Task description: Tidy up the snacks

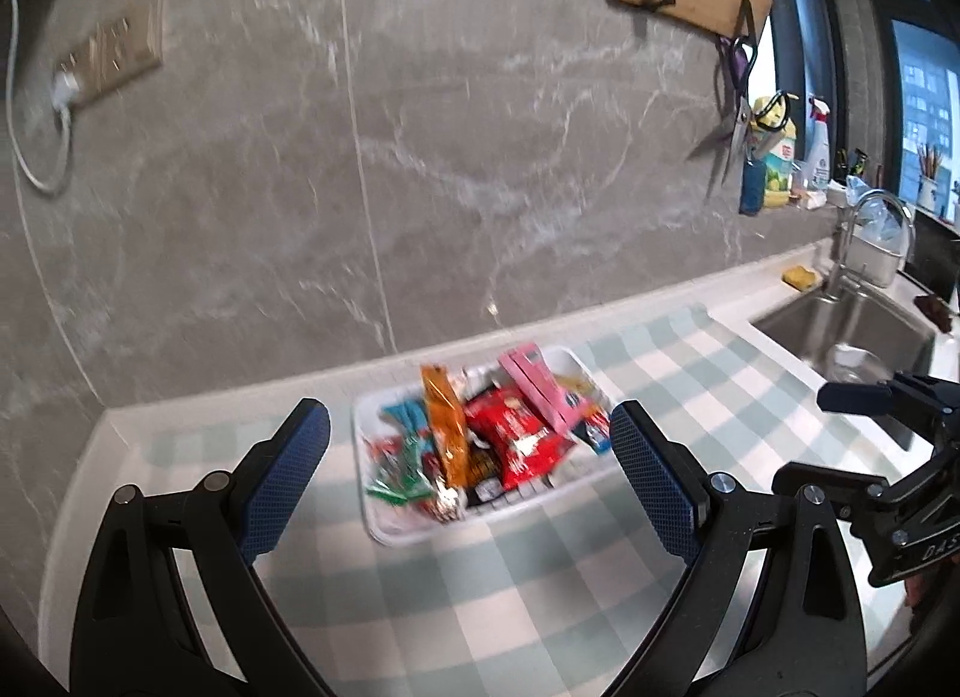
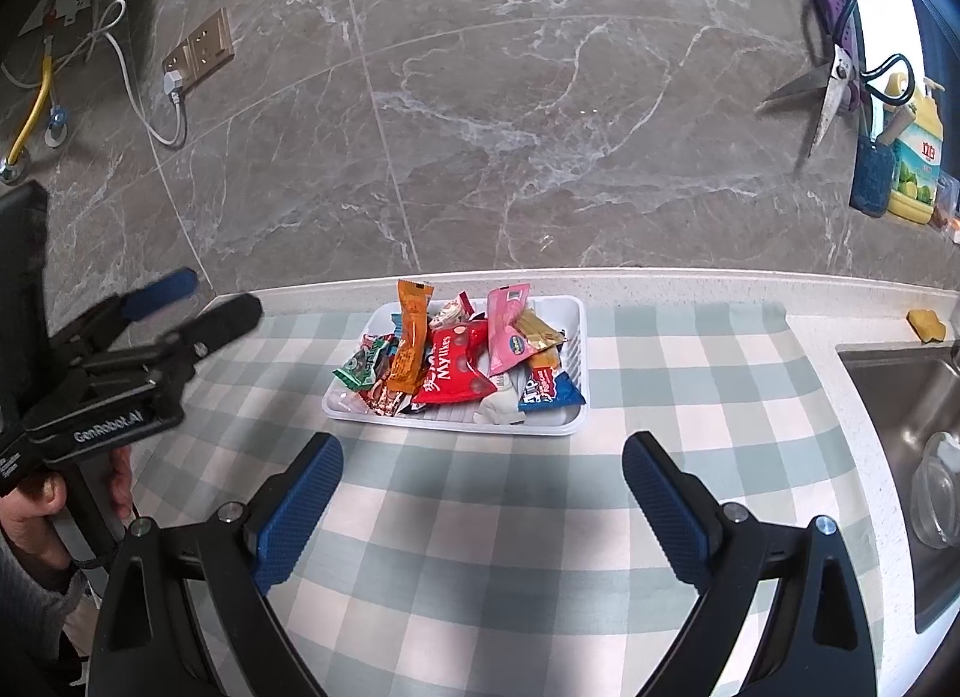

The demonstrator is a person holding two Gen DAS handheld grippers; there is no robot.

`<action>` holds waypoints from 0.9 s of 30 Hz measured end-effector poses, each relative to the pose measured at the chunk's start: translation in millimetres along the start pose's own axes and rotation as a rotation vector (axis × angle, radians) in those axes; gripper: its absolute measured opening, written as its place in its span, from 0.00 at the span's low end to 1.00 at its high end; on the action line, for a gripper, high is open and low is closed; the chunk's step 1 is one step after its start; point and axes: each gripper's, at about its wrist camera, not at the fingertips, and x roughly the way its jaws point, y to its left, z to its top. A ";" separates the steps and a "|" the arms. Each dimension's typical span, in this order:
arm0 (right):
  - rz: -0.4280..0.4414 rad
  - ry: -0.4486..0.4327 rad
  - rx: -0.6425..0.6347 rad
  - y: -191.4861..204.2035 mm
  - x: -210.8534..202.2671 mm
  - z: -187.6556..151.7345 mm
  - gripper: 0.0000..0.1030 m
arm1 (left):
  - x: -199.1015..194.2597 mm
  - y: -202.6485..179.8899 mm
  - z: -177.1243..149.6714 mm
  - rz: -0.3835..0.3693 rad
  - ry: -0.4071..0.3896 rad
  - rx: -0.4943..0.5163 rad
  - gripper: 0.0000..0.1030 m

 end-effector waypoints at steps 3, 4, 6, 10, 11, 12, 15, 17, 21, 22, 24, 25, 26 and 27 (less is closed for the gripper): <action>0.007 0.004 0.014 -1.5 0.4 -2.5 0.94 | -5.6 -8.6 1.1 -0.002 -0.002 0.031 0.92; 0.010 0.005 0.018 -1.4 0.4 -3.3 0.94 | -6.1 -10.9 0.7 -0.013 0.003 0.035 0.92; 0.013 0.006 0.022 -1.6 0.6 -4.9 0.94 | -5.3 -15.5 -1.1 -0.055 0.019 0.035 0.92; 0.014 0.008 0.029 -2.2 0.8 -6.7 0.94 | 1.4 -21.1 -6.1 -0.136 0.053 0.013 0.92; 0.014 0.009 0.032 -2.7 0.7 -7.4 0.94 | 3.5 -21.9 -7.3 -0.151 0.066 0.004 0.92; 0.014 0.010 0.034 -2.9 0.6 -8.0 0.94 | 6.5 -23.6 -8.4 -0.159 0.074 -0.002 0.92; 0.017 0.016 0.043 -4.2 1.1 -10.3 0.94 | 10.0 -29.7 -10.8 -0.174 0.087 0.013 0.92; 0.019 0.020 0.049 -4.6 1.4 -12.1 0.94 | 11.4 -32.7 -12.3 -0.153 0.089 0.021 0.92; 0.021 0.027 0.050 -3.6 2.9 -14.8 0.94 | 18.6 -39.8 -19.1 -0.042 0.114 0.053 1.00; 0.023 0.030 0.051 -3.4 3.4 -15.3 0.94 | 20.8 -41.4 -20.6 -0.005 0.133 0.059 1.00; 0.024 0.031 0.055 -3.1 3.7 -15.9 0.94 | 28.8 -43.2 -25.0 -0.048 0.197 0.067 1.00; 0.025 0.031 0.056 -2.9 3.7 -16.3 0.94 | 29.9 -42.2 -26.7 -0.057 0.202 0.048 1.00; 0.026 0.033 0.058 -2.7 4.2 -16.6 0.94 | 29.8 -40.8 -28.0 -0.050 0.194 0.037 1.00; 0.025 0.034 0.058 -2.6 4.4 -17.1 0.94 | 30.2 -41.3 -29.3 -0.036 0.193 0.038 1.00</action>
